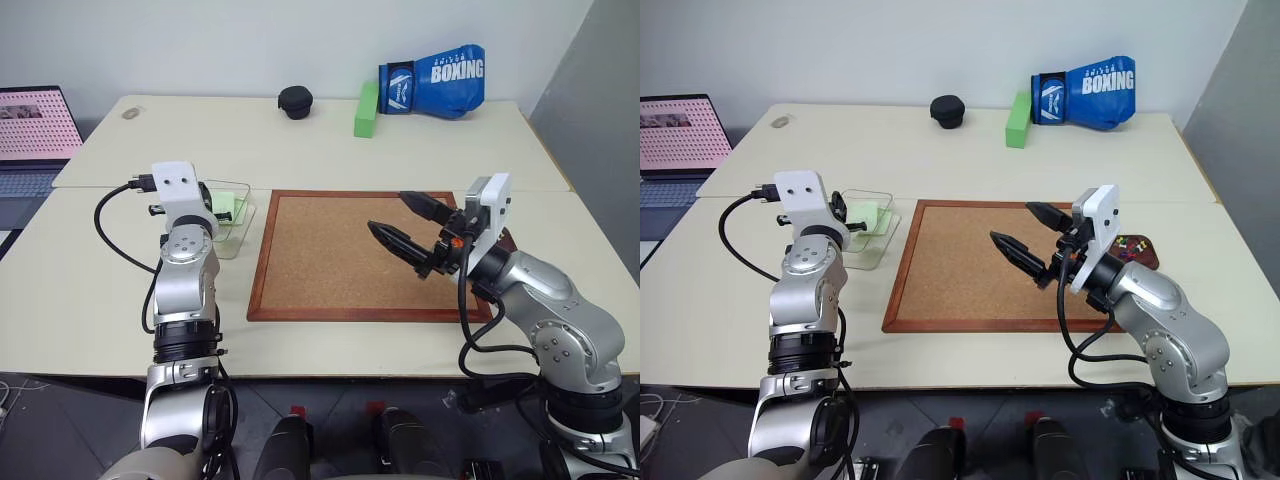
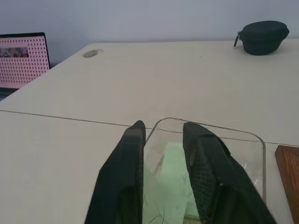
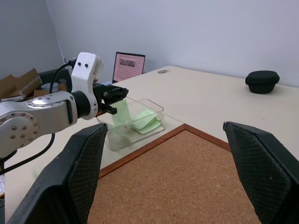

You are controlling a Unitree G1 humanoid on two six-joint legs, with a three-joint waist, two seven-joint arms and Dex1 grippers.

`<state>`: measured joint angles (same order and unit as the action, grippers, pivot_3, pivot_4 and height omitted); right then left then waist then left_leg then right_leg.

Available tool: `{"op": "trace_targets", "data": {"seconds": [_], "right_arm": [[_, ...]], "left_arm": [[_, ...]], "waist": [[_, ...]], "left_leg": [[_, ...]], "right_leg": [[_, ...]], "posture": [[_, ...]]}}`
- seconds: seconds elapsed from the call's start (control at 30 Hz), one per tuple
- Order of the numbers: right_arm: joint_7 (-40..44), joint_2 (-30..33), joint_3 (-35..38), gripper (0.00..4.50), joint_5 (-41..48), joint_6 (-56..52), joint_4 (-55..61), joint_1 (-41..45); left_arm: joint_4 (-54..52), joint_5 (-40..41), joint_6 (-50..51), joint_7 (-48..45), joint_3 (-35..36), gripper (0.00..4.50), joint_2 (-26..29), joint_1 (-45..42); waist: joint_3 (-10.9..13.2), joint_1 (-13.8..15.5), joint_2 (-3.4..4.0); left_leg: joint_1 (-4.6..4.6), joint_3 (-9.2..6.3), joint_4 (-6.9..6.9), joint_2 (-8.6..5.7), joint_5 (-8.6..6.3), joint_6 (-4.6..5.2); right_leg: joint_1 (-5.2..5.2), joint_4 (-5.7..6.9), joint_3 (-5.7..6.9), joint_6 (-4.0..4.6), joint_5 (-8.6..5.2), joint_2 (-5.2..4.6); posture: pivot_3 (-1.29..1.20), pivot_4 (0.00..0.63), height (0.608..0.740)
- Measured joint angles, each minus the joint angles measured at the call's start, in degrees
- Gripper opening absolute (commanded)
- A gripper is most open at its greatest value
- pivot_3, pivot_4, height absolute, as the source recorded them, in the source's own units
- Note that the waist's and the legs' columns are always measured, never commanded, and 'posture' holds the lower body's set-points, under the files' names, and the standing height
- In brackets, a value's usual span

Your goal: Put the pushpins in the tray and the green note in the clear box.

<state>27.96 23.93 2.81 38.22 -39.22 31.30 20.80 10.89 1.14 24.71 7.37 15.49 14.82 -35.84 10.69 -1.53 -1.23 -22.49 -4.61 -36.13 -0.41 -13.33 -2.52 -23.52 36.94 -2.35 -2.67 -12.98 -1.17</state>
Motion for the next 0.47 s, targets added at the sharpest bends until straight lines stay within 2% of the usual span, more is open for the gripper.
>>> {"op": "trace_targets", "data": {"seconds": [0.03,0.2,0.33,0.47], "right_arm": [[0.0,0.01,0.0,4.21,0.0,0.01,-0.02,-0.05],[-0.92,0.17,-0.15,4.21,-2.33,0.9,-0.31,-0.23],[-5.76,0.0,-0.74,4.21,-10.19,3.64,-4.97,-2.08],[-13.1,-1.94,-1.42,4.21,-19.03,6.71,-10.33,-5.32]], "left_arm": [[0.0,0.05,0.0,0.03,0.0,2.33,-0.02,0.0],[-0.02,1.16,0.0,-1.54,-0.47,3.14,-0.37,0.01],[-3.53,7.55,1.58,-12.73,-4.33,3.14,-3.59,3.64],[-8.44,8.75,2.1,-17.04,-10.76,3.14,-6.0,11.2]], "waist": [[0.0,-0.01,0.0],[0.0,-0.02,0.0],[-0.03,0.21,-0.05],[-0.03,-0.28,-0.04]], "left_leg": [[0.0,0.0,0.0,0.0,0.0,0.0],[0.0,0.01,0.0,-0.01,0.0,0.0],[-0.02,0.04,0.0,-0.06,0.0,-0.01],[-0.07,0.15,0.05,-0.01,0.0,-0.02]], "right_leg": [[0.0,0.0,0.0,0.0,0.0,0.0],[0.0,0.01,0.0,0.0,0.0,0.0],[0.02,-0.03,-0.03,0.02,0.01,-0.08],[-0.16,0.03,-0.17,0.11,0.05,-0.06]], "posture": [[0.0,0.15,0.74],[0.0,0.15,0.74],[0.0,0.15,0.74],[0.0,0.15,0.74]]}}
